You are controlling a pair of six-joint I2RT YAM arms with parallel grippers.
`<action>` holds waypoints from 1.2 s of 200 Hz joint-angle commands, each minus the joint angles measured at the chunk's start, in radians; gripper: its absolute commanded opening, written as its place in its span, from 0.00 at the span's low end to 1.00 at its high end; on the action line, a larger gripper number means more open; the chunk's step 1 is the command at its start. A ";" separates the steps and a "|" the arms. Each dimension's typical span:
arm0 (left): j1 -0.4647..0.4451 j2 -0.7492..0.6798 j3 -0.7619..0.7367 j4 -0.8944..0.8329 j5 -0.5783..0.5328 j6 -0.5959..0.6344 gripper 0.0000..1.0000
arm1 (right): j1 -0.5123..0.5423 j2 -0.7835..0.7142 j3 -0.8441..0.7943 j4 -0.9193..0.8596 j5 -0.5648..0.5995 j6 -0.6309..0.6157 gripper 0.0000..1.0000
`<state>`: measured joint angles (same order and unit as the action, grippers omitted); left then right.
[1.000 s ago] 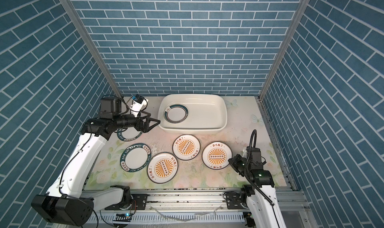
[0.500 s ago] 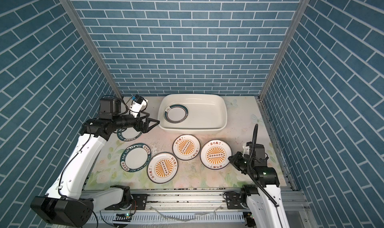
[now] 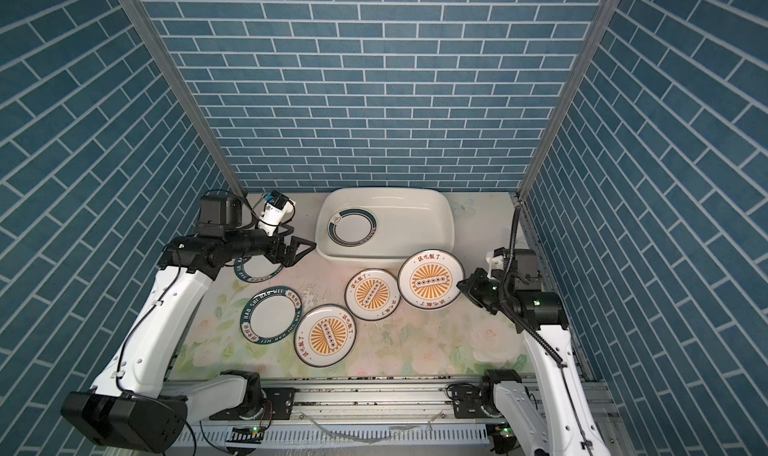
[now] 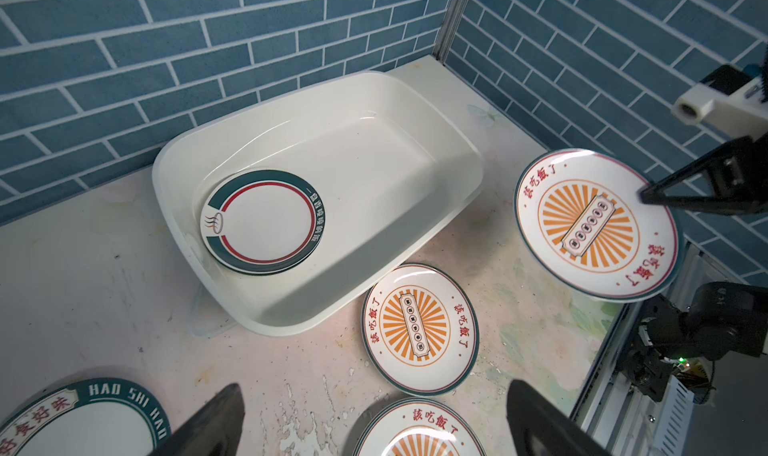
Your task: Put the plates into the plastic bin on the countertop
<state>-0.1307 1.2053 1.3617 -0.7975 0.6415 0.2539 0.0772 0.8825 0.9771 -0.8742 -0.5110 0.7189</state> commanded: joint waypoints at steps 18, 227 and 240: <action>-0.004 0.033 0.067 -0.060 -0.072 0.075 1.00 | -0.002 0.165 0.158 0.112 -0.052 -0.035 0.00; -0.004 0.077 0.082 -0.036 0.004 -0.023 1.00 | 0.326 1.176 0.878 0.444 0.019 -0.011 0.00; -0.004 0.079 0.084 -0.031 0.013 -0.030 1.00 | 0.343 1.215 0.903 0.463 0.022 0.004 0.00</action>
<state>-0.1307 1.2953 1.4506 -0.8459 0.6205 0.2470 0.3958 2.0525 1.8130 -0.5018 -0.5045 0.6838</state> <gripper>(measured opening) 0.995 0.074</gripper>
